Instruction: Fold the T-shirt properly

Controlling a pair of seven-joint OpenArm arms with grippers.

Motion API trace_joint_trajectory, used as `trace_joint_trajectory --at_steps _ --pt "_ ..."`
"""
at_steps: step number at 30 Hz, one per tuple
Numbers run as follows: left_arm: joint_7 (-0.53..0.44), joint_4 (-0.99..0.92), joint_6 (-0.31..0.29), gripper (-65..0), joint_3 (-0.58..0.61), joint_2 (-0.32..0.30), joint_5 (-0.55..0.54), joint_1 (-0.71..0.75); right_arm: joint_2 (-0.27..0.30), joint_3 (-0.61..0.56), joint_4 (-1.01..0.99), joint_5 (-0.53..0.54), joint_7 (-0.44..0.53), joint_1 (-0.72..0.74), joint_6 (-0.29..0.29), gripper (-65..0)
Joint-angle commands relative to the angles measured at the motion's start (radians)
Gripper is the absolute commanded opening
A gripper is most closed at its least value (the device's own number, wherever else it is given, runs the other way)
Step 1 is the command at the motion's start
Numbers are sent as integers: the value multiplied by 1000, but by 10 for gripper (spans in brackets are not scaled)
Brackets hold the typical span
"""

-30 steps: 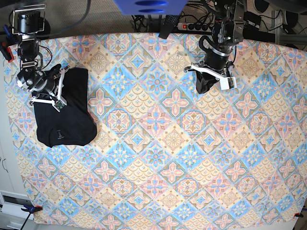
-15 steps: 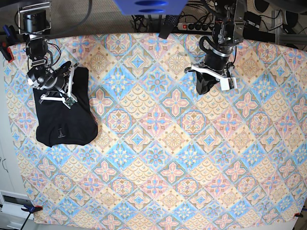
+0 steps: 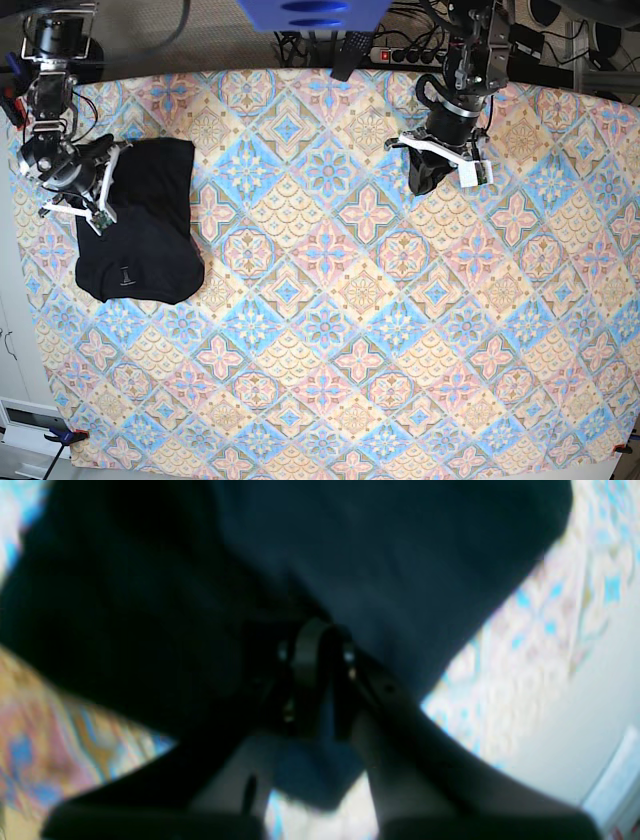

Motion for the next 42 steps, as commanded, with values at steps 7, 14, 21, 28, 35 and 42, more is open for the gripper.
trace_joint_trajectory --at_steps 7,14,21,28,35,42 --pt "-26 20 -8 -623 -4 -7 -6 -7 45 8 -12 11 19 -36 -2 -604" --pt "-26 20 -8 -623 1 -7 -6 -7 45 3 -204 5 32 -30 -2 -604" --pt "-26 29 -8 -623 -5 -19 -6 30 45 17 -92 13 82 -52 -2 -604" --pt "-26 182 -8 -623 -5 -100 -6 152 13 186 111 13 73 -173 -2 -604" --pt "-26 257 -8 -623 -22 -205 -6 320 -24 298 255 14 4 -326 -2 -604" --pt "-26 302 -8 -624 -97 -208 2 513 -146 407 294 8 -4 -484 -2 -605"
